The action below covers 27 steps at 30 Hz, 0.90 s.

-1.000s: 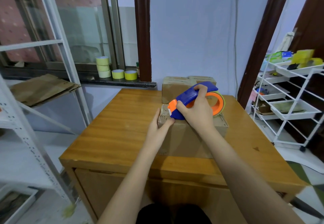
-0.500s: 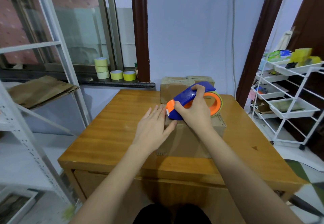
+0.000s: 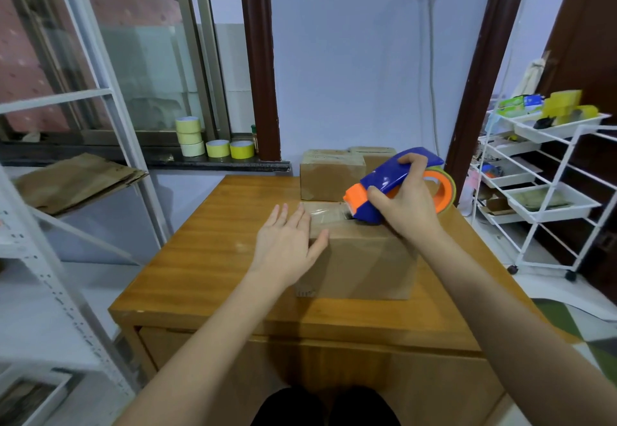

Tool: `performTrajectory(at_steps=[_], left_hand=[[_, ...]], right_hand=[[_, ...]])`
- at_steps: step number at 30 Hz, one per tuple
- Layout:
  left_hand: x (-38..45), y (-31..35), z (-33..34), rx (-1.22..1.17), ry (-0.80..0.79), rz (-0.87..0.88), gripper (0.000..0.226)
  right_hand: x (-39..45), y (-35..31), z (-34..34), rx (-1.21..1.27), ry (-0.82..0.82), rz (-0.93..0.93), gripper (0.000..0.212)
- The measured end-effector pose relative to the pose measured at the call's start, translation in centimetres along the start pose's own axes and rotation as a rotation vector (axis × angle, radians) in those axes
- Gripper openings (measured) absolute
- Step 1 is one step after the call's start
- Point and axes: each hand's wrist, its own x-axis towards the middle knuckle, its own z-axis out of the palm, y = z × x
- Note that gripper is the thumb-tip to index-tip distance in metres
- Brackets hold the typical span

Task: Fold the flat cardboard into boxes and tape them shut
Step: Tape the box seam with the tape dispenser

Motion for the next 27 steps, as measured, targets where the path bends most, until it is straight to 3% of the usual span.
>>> performTrajectory(at_steps=[7, 13, 18, 22, 27], left_hand=[[0.2, 0.5, -0.5, 0.033, -0.026, -0.007, 0.093], [1.2, 1.6, -2.0, -0.075, 0.023, -0.034, 0.057], [1.6, 2.2, -0.6, -0.186, 0.081, 0.180, 0.053], [2.0, 1.6, -0.9, -0.193, -0.049, 0.204, 0.062], [1.6, 1.3, -0.5, -0.165, -0.047, 0.141, 0.069]], right_hand=[[0.2, 0.4, -1.0, -0.314, -0.100, -0.053, 0.061], [0.8, -1.6, -0.3, -0.553, -0.182, -0.175, 0.068], [0.5, -1.2, -0.3, -0.483, -0.159, -0.152, 0.067], [0.4, -1.3, -0.2, -0.466, -0.143, -0.155, 0.066], [0.2, -1.9, 0.4, -0.424, -0.154, -0.148, 0.065]])
